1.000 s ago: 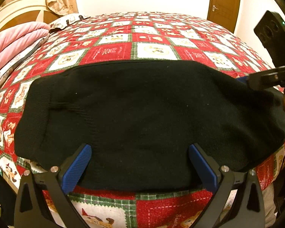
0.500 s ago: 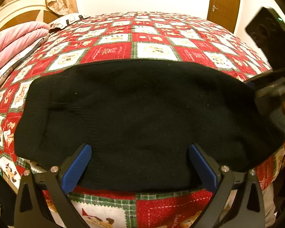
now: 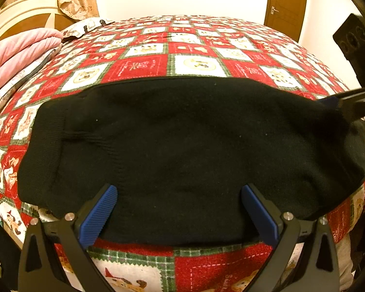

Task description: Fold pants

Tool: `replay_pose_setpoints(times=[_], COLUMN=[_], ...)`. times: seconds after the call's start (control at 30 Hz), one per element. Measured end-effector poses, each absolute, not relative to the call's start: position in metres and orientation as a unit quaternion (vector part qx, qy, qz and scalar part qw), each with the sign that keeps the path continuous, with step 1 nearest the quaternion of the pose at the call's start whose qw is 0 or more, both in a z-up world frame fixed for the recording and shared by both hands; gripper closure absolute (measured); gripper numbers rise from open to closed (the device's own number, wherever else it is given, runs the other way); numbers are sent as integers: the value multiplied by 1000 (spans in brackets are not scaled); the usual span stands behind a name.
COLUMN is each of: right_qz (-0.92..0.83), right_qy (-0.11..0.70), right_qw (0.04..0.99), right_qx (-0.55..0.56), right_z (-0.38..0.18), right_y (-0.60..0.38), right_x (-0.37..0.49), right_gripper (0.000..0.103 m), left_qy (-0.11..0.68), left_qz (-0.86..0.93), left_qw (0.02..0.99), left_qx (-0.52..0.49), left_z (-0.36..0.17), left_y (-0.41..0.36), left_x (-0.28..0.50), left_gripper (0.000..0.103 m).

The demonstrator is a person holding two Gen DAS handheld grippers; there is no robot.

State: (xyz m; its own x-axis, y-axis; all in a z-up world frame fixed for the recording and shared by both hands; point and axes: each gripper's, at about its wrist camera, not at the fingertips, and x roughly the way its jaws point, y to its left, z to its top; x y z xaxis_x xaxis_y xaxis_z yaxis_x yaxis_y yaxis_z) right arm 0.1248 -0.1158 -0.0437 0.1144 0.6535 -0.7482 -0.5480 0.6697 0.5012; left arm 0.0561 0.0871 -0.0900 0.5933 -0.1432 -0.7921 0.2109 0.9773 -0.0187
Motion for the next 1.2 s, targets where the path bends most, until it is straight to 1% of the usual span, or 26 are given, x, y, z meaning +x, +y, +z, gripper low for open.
replay_pose_setpoints(times=[0.17,0.3,0.37,0.47,0.53,0.67,0.8,0.9,0.97,1.03,1.2], right_qz=[417,446,468,466,466,459,456,437,433,422,424], right_qy=[540,549,547,552,548,507,484,432,416,436,490], right_qw=[730,706,694,689,684,692,670,665,652,657,679], right_qx=[42,-9,5,57,123,231,329,425,463,447,346], right_z=[-51,-48,-45,-57,-68,-70,-78,-75,-77,-76,-65], right_y=[-107,-90,-90,-92,-95,-99,-113,-146,-163,-166,-151], right_x=[126,109,107,124,139,163,177,184,186,183,167], right_gripper=[18,18,18,18,16,10,10,10,10,10,10], left_qy=[440,442,441,441,441,441,440,439,439,440,440], left_qz=[-99,-100,-100,-99,-97,-97,-98,-98,-99,-100,-99], left_qw=[892,891,891,892,892,892,892,892,892,892,892], left_qx=[39,39,39,38,38,37,37,37,38,37,38], left_z=[-90,-90,-90,-90,-90,-90,-89,-89,-89,-89,-89], left_y=[87,87,87,87,87,87,88,87,87,87,87], left_x=[56,56,56,57,57,57,57,57,57,57,57], left_gripper=[0,0,0,0,0,0,0,0,0,0,0])
